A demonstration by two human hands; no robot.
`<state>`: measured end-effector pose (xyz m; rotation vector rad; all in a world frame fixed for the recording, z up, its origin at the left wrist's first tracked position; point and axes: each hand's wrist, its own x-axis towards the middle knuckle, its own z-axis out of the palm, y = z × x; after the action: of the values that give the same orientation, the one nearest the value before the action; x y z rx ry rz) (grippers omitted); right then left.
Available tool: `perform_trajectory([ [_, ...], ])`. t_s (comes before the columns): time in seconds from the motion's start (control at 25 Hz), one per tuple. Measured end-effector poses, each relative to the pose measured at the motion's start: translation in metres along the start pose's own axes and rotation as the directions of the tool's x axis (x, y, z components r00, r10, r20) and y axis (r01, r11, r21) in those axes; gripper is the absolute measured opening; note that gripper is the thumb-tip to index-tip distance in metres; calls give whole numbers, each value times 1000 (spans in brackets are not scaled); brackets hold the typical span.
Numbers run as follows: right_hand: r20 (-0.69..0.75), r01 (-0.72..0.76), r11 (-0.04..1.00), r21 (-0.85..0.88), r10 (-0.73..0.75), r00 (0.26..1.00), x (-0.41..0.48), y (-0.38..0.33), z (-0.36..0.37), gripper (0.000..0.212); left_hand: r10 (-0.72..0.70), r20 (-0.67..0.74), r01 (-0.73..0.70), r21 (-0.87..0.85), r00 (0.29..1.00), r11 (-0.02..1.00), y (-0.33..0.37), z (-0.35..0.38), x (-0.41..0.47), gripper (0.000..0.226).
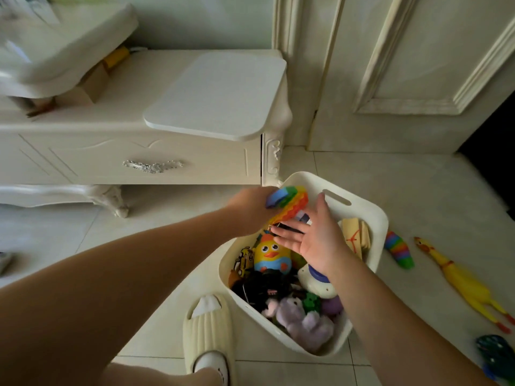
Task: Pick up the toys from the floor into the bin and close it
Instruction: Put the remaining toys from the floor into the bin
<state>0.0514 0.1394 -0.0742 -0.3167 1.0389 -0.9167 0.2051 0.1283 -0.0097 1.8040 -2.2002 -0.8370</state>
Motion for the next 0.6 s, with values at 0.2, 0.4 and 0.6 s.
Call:
perform_trajectory([
  [0.2,-195,129,984,-119,-151,969,33,-44,-22,36,172,80,-184,185,982,965,-6,42,41,51],
  [0.4,-252,143,799,-584,-346,904,74,-45,-40,44,95,65,-107,211,993,972,-19,70,75,72],
  [0.6,-259,98,585,-805,-496,829,61,-50,-65,40,70,183,-119,275,981,954,-16,80,76,68],
])
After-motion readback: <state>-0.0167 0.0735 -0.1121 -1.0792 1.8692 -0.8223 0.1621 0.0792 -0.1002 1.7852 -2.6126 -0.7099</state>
